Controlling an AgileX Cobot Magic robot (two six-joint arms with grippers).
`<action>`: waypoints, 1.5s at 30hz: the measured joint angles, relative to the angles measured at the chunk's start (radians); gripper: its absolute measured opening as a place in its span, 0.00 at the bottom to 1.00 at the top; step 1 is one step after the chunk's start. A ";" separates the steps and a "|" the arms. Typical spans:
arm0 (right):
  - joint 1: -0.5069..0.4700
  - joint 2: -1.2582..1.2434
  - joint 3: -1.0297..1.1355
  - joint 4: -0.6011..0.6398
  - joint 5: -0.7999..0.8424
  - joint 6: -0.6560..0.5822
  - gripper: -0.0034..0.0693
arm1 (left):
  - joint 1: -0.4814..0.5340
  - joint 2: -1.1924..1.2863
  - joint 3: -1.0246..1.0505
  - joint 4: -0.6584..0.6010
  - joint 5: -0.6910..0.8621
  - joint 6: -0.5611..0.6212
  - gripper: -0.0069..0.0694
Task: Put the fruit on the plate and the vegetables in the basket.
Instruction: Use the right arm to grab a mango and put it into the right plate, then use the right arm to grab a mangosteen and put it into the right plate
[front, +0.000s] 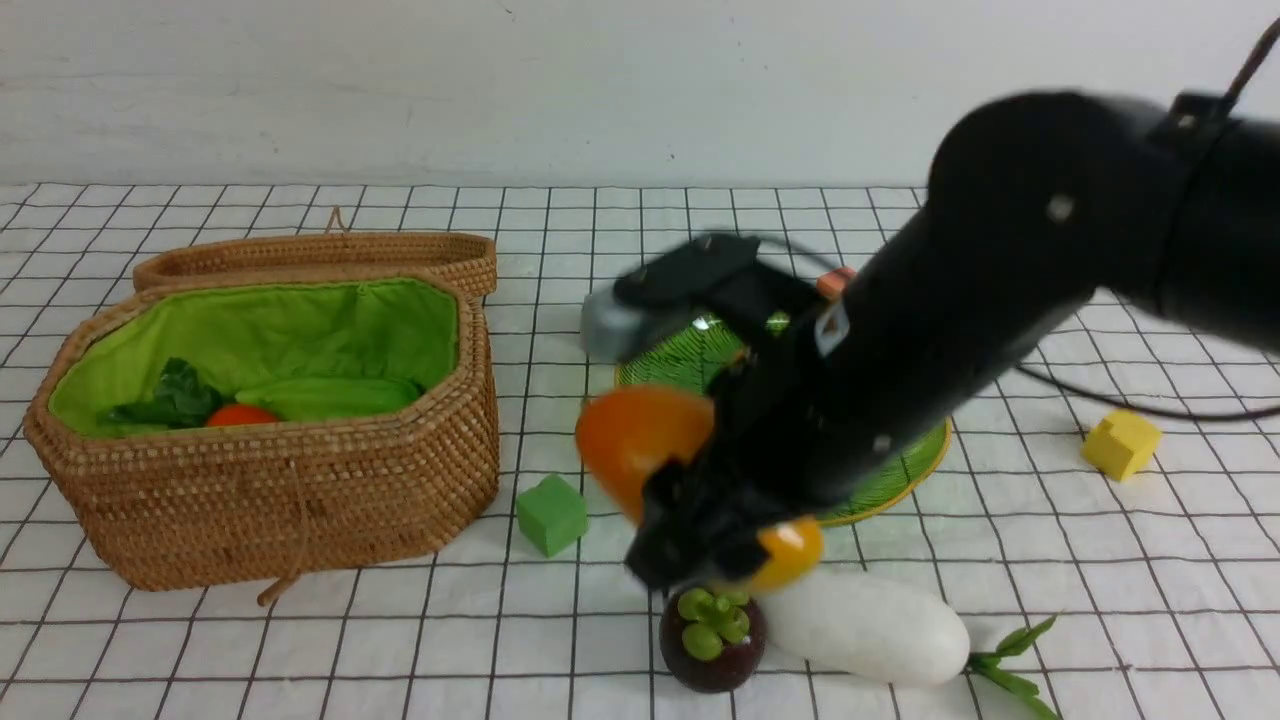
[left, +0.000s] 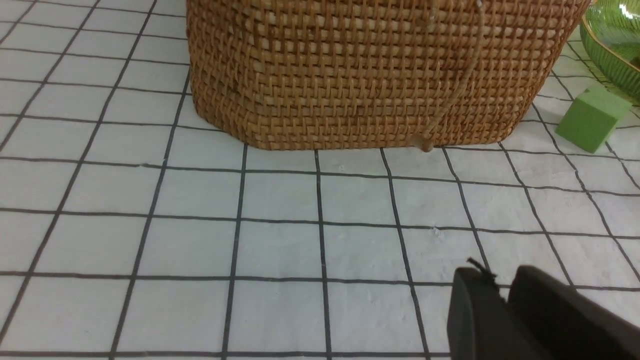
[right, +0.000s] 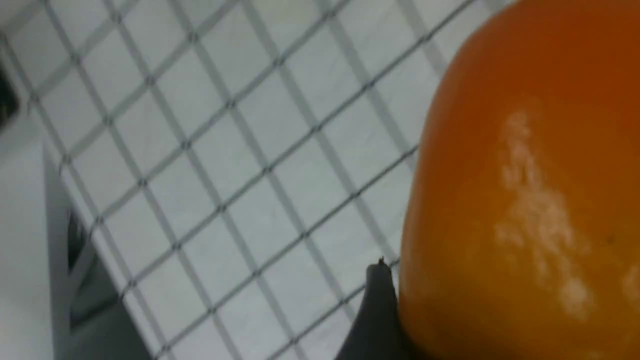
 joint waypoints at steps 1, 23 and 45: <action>-0.044 0.008 -0.025 0.006 -0.030 0.016 0.82 | 0.000 0.000 0.000 0.000 0.000 0.000 0.22; -0.365 0.387 -0.078 0.040 -0.283 0.142 0.97 | 0.000 0.000 0.000 0.000 0.000 0.000 0.24; -0.043 0.280 -0.078 -0.091 0.031 0.158 0.92 | 0.000 0.000 0.000 0.000 0.000 0.000 0.27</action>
